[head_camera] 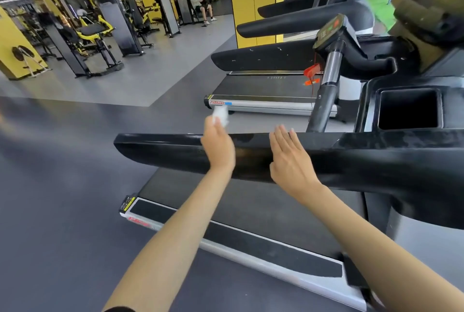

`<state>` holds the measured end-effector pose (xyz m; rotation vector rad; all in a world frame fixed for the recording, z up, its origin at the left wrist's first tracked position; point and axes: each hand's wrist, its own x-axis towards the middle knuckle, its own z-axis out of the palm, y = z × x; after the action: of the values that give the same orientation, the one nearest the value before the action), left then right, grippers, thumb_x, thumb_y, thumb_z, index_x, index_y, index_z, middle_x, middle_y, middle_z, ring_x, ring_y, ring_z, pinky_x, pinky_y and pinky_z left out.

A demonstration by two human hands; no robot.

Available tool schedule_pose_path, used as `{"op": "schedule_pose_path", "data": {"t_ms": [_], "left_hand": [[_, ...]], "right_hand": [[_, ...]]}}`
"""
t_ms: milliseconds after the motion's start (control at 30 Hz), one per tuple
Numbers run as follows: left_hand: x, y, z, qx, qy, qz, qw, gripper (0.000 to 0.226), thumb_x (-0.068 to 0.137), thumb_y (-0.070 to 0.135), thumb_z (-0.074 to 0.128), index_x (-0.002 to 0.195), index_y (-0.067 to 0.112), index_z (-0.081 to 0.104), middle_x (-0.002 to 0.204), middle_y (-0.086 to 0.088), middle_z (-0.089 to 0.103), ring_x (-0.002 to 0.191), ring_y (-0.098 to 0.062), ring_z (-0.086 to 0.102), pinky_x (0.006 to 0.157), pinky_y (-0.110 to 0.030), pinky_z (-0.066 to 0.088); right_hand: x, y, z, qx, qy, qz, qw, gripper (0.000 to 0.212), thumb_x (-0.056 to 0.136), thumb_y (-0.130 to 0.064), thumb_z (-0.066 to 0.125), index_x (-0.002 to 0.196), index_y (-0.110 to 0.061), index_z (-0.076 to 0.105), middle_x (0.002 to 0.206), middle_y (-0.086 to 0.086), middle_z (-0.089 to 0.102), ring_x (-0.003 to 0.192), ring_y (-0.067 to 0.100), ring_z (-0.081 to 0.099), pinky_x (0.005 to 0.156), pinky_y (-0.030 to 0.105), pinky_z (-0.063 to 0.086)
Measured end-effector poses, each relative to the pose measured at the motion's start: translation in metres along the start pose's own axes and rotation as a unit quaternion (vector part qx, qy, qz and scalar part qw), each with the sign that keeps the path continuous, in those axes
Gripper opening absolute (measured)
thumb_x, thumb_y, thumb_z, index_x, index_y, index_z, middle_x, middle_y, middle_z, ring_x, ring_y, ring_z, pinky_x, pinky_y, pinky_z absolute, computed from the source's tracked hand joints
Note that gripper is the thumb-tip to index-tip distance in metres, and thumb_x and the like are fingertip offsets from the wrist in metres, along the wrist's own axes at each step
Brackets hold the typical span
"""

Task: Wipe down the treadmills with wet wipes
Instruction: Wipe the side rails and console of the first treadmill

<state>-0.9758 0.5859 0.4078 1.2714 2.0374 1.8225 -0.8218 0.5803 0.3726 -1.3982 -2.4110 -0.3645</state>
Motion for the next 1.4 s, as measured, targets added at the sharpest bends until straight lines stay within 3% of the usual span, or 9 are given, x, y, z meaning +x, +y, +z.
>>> {"op": "schedule_pose_path", "data": {"t_ms": [167,300,467,700,833,933,1033,1233,1400], "left_hand": [[0.021,-0.052,-0.018,0.111,0.031,-0.062,0.991,0.033,0.105,0.017,0.029,0.122,0.001,0.053,0.118,-0.019,0.062,0.107,-0.035,0.056,0.075,-0.027,0.036],[-0.040,-0.037,0.024,0.090,-0.028,0.056,0.994,0.030,0.101,0.006,0.038,0.121,0.009,0.060,0.119,-0.009,0.064,0.108,-0.030,0.059,0.079,-0.028,0.037],[-0.069,0.001,0.034,-0.067,-0.161,0.013,0.985,0.025,0.104,0.018,0.035,0.091,0.011,0.055,0.079,0.005,0.055,0.068,-0.001,0.047,0.065,-0.022,0.038],[0.010,-0.017,0.001,-0.025,0.065,-0.105,0.992,0.031,0.105,0.017,0.031,0.112,-0.002,0.054,0.108,-0.017,0.062,0.097,-0.024,0.057,0.070,-0.013,0.038],[-0.041,-0.017,0.043,0.074,-0.054,0.004,0.996,0.025,0.104,0.015,0.035,0.108,0.005,0.057,0.097,-0.010,0.062,0.089,-0.021,0.058,0.074,-0.032,0.047],[-0.082,0.009,0.066,0.019,-0.149,0.054,0.987,0.026,0.104,0.017,0.036,0.113,0.012,0.060,0.098,-0.001,0.063,0.087,-0.012,0.055,0.077,-0.027,0.044],[-0.079,0.029,0.063,-0.047,-0.214,0.029,0.975,0.025,0.104,0.017,0.034,0.086,0.013,0.051,0.076,0.001,0.056,0.074,-0.014,0.049,0.066,-0.028,0.036],[0.003,0.024,0.028,-0.054,-0.071,-0.015,0.996,0.031,0.105,0.017,0.029,0.108,0.000,0.054,0.101,-0.010,0.058,0.093,-0.017,0.053,0.070,-0.011,0.040],[-0.026,-0.008,0.051,0.128,-0.078,0.016,0.989,0.020,0.101,0.006,0.037,0.103,0.000,0.055,0.097,-0.019,0.061,0.094,-0.034,0.057,0.068,-0.035,0.040]], "right_hand": [[-0.014,0.021,0.002,0.001,0.008,0.060,0.998,0.055,0.070,-0.003,0.048,0.122,0.016,0.053,0.123,0.031,0.055,0.123,0.044,0.050,0.108,0.053,0.038],[-0.015,0.019,0.011,0.010,0.040,0.095,0.995,0.053,0.070,0.003,0.061,0.121,0.015,0.055,0.124,0.031,0.057,0.124,0.042,0.051,0.109,0.053,0.036],[-0.016,0.017,0.018,0.018,0.068,0.094,0.993,0.052,0.071,0.009,0.057,0.122,0.018,0.054,0.123,0.033,0.057,0.124,0.044,0.051,0.112,0.052,0.032],[-0.017,0.018,0.020,0.015,0.090,0.099,0.991,0.053,0.078,-0.002,0.028,0.119,0.016,0.057,0.123,0.031,0.058,0.120,0.043,0.055,0.110,0.046,0.024],[-0.017,0.022,0.023,0.032,0.120,0.085,0.989,0.045,0.074,0.006,0.046,0.116,0.014,0.060,0.119,0.029,0.061,0.117,0.040,0.058,0.113,0.046,0.029],[-0.019,0.034,0.018,0.074,0.167,0.083,0.980,0.045,0.077,0.002,0.032,0.107,0.009,0.065,0.107,0.023,0.068,0.107,0.035,0.065,0.112,0.042,0.028],[-0.028,0.046,0.012,0.078,0.193,0.095,0.973,0.044,0.075,0.004,0.035,0.106,0.008,0.066,0.105,0.023,0.069,0.105,0.034,0.065,0.113,0.042,0.028],[-0.038,0.059,0.011,0.051,0.158,0.111,0.980,0.049,0.066,0.015,0.061,0.114,0.011,0.062,0.115,0.026,0.065,0.115,0.038,0.060,0.117,0.045,0.021],[-0.039,0.057,0.009,0.042,0.146,0.104,0.983,0.043,0.068,0.013,0.057,0.110,0.012,0.063,0.112,0.026,0.066,0.113,0.038,0.061,0.112,0.051,0.026]]}}
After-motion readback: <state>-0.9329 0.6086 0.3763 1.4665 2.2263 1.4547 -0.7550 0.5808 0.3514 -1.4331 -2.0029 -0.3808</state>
